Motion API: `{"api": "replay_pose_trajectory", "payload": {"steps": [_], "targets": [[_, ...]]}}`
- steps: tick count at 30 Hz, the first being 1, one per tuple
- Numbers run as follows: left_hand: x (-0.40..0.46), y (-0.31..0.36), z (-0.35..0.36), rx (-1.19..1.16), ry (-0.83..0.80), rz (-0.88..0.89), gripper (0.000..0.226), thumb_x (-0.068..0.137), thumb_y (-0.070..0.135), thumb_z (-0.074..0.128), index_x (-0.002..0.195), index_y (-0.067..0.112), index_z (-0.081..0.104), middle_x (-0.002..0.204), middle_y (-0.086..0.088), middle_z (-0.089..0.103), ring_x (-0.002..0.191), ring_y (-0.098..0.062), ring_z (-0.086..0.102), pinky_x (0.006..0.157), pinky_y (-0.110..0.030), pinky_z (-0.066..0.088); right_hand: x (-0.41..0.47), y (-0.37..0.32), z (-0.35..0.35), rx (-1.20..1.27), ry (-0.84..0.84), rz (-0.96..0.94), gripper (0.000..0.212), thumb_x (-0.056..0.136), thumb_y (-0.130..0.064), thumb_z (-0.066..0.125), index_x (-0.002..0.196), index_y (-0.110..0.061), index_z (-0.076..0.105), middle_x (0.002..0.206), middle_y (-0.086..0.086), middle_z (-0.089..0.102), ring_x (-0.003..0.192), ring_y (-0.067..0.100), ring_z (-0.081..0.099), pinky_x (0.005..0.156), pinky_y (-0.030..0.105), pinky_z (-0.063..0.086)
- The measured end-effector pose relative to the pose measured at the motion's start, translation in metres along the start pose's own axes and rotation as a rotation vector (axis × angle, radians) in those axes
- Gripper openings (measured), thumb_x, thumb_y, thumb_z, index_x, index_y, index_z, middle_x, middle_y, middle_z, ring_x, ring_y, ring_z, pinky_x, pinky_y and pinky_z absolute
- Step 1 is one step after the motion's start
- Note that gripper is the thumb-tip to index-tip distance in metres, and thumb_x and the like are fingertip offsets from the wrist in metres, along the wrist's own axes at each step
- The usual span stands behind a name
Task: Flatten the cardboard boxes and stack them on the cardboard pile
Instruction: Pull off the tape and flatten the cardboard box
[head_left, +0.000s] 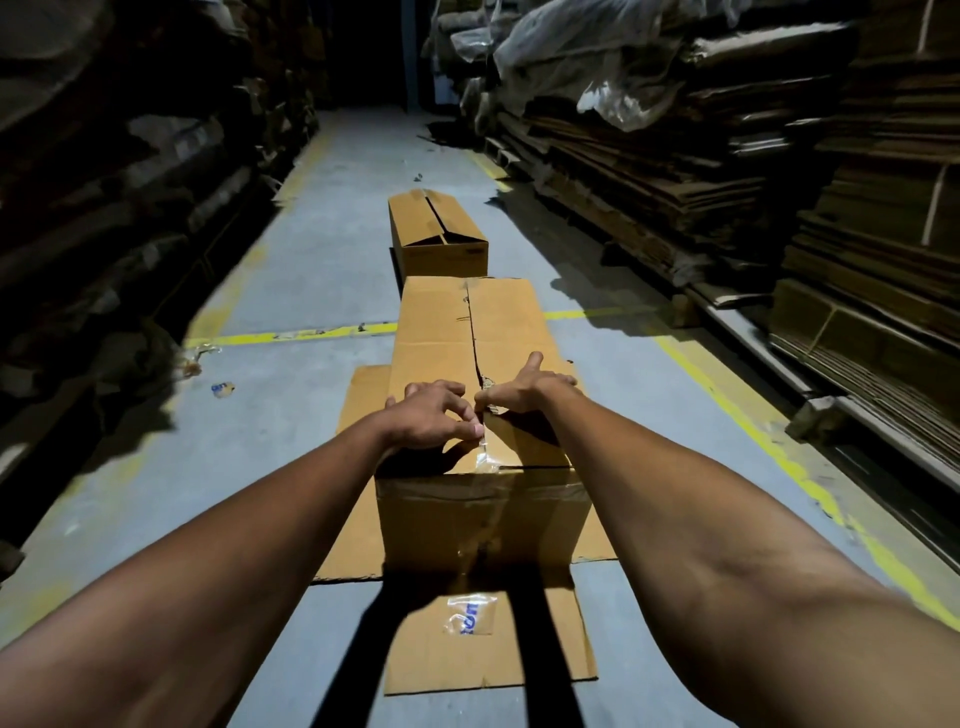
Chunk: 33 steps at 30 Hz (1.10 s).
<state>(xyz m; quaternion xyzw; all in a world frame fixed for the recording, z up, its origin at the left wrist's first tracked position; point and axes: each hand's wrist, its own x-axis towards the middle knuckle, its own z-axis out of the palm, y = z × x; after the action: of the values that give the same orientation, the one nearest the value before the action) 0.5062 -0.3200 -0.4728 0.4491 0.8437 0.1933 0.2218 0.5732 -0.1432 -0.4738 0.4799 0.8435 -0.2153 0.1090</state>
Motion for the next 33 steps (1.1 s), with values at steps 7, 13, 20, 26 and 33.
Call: {"api": "replay_pose_trajectory", "payload": {"steps": [7, 13, 20, 26, 33], "targets": [[-0.002, 0.005, 0.004, -0.049, 0.038, -0.031, 0.011, 0.087, 0.056, 0.075, 0.085, 0.045, 0.076, 0.16, 0.015, 0.037, 0.151, -0.026, 0.017, 0.114, -0.065, 0.01, -0.006, 0.001, -0.002, 0.002, 0.004, -0.006, 0.135, 0.052, -0.081, 0.072, 0.156, -0.034, 0.001, 0.161, 0.028, 0.023, 0.141, 0.052, 0.033, 0.108, 0.058, 0.042], [-0.004, 0.009, -0.001, -0.243, 0.033, 0.035, 0.014, 0.08, 0.05, 0.08, 0.082, 0.036, 0.079, 0.141, 0.012, 0.054, 0.143, -0.025, 0.037, 0.118, -0.057, 0.026, -0.004, 0.006, -0.003, 0.012, -0.041, 0.011, 0.144, 0.045, -0.078, 0.081, 0.155, -0.036, -0.001, 0.158, 0.026, 0.029, 0.138, 0.048, 0.039, 0.106, 0.059, 0.046], [-0.023, 0.019, -0.015, -0.416, -0.144, 0.127, 0.007, 0.09, 0.019, 0.08, 0.093, 0.012, 0.08, 0.134, 0.017, 0.056, 0.13, -0.011, 0.048, 0.112, -0.04, 0.033, -0.01, 0.009, -0.005, -0.009, -0.024, 0.009, 0.136, 0.055, -0.076, 0.08, 0.156, -0.033, 0.001, 0.154, 0.029, 0.028, 0.139, 0.045, 0.035, 0.107, 0.057, 0.044], [-0.036, 0.016, -0.024, -0.421, -0.228, 0.17, 0.005, 0.09, 0.021, 0.081, 0.092, 0.017, 0.082, 0.152, 0.013, 0.047, 0.144, -0.016, 0.038, 0.12, -0.046, 0.029, -0.012, 0.009, -0.004, -0.005, -0.014, 0.012, 0.14, 0.051, -0.076, 0.082, 0.156, -0.034, 0.0, 0.159, 0.029, 0.024, 0.144, 0.046, 0.029, 0.11, 0.059, 0.041], [-0.05, 0.01, -0.024, -0.284, -0.285, 0.235, 0.007, 0.089, 0.024, 0.081, 0.095, 0.021, 0.084, 0.159, 0.015, 0.04, 0.148, -0.01, 0.031, 0.119, -0.042, 0.027, -0.013, 0.008, -0.004, -0.01, -0.003, 0.004, 0.14, 0.061, -0.075, 0.083, 0.159, -0.029, -0.005, 0.161, 0.028, 0.027, 0.149, 0.046, 0.024, 0.115, 0.061, 0.036]]}}
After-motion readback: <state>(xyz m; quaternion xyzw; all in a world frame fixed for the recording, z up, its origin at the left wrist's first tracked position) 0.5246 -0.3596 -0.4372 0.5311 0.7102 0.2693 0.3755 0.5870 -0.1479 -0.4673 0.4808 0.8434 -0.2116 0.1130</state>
